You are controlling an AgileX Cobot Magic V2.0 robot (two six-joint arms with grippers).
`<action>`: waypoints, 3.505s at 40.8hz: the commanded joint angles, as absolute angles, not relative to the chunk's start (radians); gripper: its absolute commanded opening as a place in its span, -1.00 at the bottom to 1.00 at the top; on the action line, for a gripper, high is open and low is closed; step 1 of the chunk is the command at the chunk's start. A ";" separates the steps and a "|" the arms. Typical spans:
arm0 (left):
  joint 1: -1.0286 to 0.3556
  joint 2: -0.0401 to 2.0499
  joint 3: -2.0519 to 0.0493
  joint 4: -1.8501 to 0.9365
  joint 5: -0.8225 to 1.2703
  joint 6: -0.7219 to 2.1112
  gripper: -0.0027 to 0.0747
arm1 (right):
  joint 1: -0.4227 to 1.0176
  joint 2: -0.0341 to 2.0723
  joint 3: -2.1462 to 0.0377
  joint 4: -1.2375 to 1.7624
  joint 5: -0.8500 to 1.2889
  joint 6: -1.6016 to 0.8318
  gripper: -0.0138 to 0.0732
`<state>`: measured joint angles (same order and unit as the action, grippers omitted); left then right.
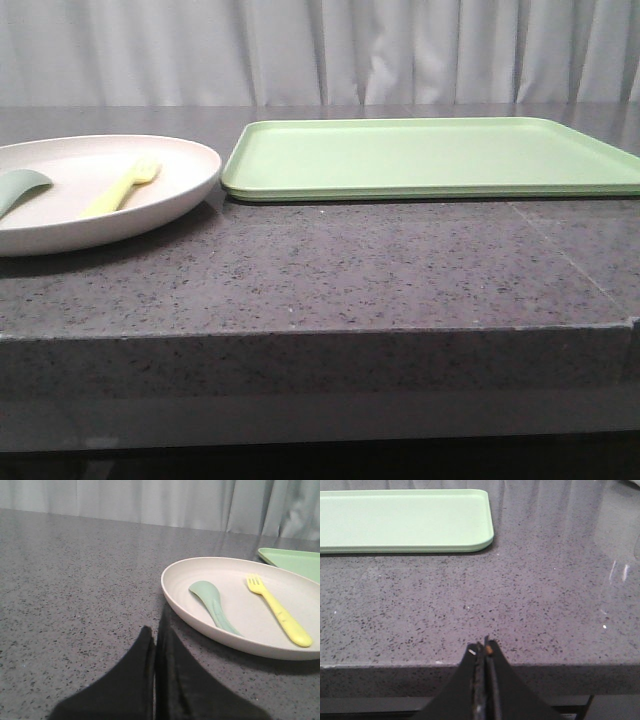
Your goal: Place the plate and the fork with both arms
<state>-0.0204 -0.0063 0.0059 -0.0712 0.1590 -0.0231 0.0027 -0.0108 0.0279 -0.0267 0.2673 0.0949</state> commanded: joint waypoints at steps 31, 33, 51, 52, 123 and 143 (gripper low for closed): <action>-0.018 -0.026 0.010 -0.072 0.070 -0.030 -0.98 | -0.005 -0.029 0.024 -0.036 0.169 0.088 -0.84; -0.018 -0.026 0.010 -0.072 0.070 -0.030 -0.98 | -0.005 -0.029 0.024 -0.036 0.169 0.088 -0.84; -0.018 -0.026 0.010 -0.072 0.021 -0.030 -0.98 | -0.005 -0.029 0.024 -0.035 0.062 0.088 -0.84; -0.018 -0.026 0.010 -0.072 0.020 -0.030 -0.98 | -0.005 -0.029 0.024 -0.035 0.047 0.088 -0.84; -0.018 0.555 -0.647 0.017 0.270 0.000 0.57 | -0.003 0.528 -0.718 0.008 0.416 0.089 0.48; -0.018 0.670 -0.658 0.000 0.285 0.000 0.83 | -0.003 0.528 -0.718 0.008 0.408 0.089 0.70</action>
